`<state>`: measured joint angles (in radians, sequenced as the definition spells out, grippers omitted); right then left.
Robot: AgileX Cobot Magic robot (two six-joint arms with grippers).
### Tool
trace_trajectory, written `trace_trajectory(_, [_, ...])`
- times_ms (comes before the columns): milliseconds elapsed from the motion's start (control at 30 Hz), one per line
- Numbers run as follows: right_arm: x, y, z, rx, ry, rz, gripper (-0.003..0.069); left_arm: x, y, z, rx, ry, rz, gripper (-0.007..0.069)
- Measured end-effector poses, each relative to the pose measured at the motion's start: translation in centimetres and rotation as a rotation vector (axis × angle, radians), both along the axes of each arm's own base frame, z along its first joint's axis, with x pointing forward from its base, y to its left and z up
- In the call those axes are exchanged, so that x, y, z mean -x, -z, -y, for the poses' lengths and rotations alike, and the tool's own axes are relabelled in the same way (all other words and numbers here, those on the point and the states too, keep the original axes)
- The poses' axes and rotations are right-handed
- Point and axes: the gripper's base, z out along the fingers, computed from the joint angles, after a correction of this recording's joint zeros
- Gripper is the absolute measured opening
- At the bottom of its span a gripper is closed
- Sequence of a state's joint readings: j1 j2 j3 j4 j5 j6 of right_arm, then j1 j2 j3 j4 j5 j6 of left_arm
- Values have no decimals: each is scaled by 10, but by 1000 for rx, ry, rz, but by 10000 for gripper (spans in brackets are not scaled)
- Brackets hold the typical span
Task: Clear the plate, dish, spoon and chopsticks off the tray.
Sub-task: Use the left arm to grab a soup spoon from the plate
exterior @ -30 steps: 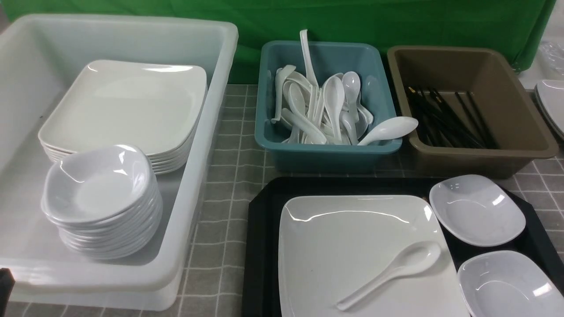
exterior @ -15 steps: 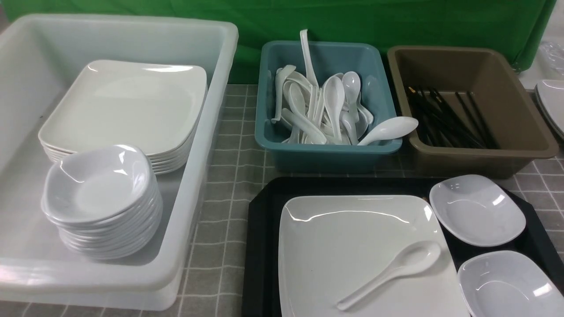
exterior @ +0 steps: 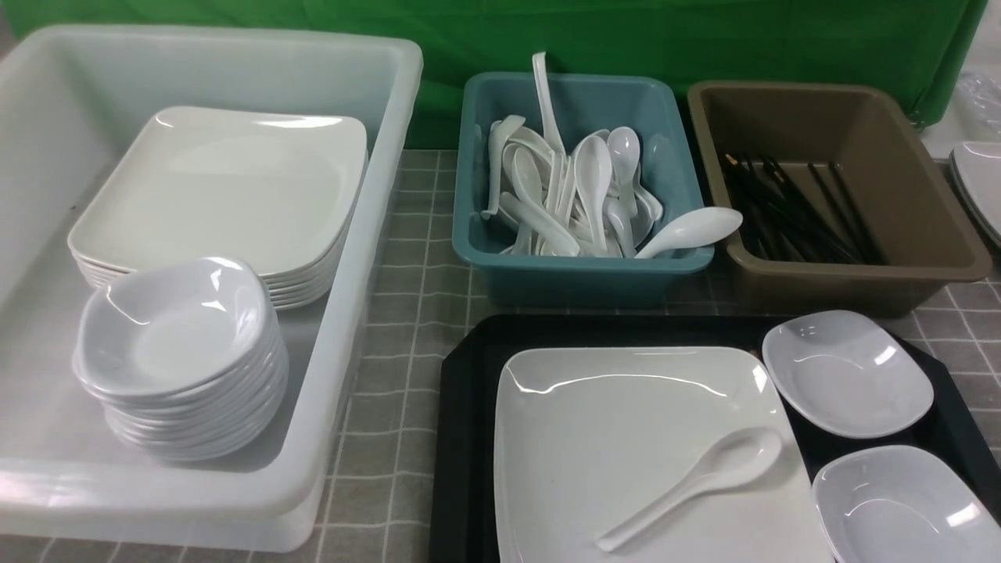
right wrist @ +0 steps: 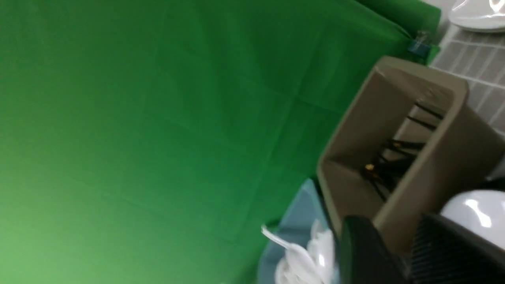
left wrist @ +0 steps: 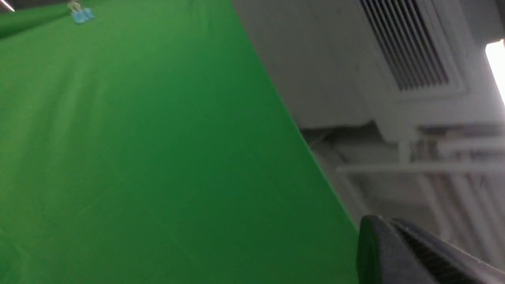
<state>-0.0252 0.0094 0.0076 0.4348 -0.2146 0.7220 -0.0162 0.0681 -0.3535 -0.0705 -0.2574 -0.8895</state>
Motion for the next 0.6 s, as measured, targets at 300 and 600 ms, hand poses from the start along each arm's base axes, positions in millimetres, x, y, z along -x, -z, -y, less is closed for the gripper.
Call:
trace_trajectory(300, [15, -106, -12, 638, -163, -63, 36, -52, -52, 8, -617, -18, -901, 4])
trace_trajectory(600, [-28, -155, -57, 1235, -864, -630, 25, -134, -3, 35, -974, 506, -1245, 2])
